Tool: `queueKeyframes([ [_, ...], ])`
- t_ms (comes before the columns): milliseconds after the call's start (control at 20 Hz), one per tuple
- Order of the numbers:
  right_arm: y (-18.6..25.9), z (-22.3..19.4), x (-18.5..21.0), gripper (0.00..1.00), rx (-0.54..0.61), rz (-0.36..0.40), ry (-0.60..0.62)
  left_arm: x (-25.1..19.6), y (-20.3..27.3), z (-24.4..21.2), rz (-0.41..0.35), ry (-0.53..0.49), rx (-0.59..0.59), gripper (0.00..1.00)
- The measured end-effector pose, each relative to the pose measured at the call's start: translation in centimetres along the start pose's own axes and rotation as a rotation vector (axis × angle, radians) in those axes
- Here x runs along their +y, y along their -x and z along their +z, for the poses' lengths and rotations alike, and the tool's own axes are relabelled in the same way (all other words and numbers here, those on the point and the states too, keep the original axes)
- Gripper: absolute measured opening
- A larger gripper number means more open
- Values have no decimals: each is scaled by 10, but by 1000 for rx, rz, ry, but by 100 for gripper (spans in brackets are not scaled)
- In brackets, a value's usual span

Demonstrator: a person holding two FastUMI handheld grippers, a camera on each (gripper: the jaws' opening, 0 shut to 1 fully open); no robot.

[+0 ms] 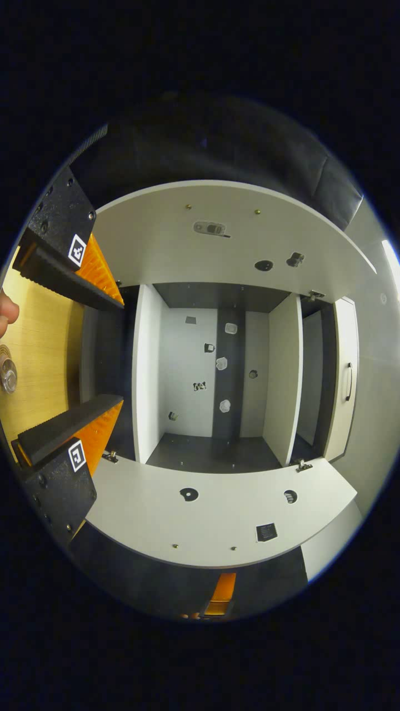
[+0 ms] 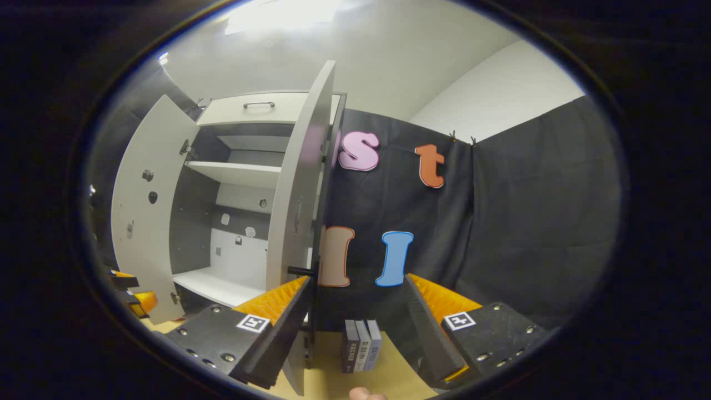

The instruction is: Grasp the bottle in the cabinet with the left hand and place it on the coaster, then close the right door with the right hand and the left door with the left hand.

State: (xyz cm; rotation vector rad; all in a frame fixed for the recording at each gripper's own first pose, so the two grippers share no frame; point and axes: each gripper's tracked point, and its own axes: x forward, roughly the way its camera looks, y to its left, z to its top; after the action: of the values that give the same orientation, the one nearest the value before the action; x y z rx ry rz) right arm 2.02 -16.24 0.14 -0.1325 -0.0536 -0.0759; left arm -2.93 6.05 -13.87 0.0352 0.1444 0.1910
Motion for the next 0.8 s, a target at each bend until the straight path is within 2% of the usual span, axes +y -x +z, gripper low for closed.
queueKeyframes([
  [150,-2,-2,6,98,9,13,-10,17,3,17,51,7,-23,98],
  [200,-3,-3,8,98,12,19,-14,24,5,20,68,12,-30,94],
  [300,-6,-4,15,98,18,29,-19,38,8,24,100,15,-39,97],
  [450,-10,-6,22,98,32,36,-30,58,12,27,148,23,-42,97],
  [700,-11,-6,27,92,43,40,-60,83,17,24,207,71,-36,97],
  [750,-11,-6,29,95,43,39,-58,88,18,22,216,76,-33,97],
  [800,-11,-5,30,92,41,36,-58,94,19,21,225,79,-28,97],
])
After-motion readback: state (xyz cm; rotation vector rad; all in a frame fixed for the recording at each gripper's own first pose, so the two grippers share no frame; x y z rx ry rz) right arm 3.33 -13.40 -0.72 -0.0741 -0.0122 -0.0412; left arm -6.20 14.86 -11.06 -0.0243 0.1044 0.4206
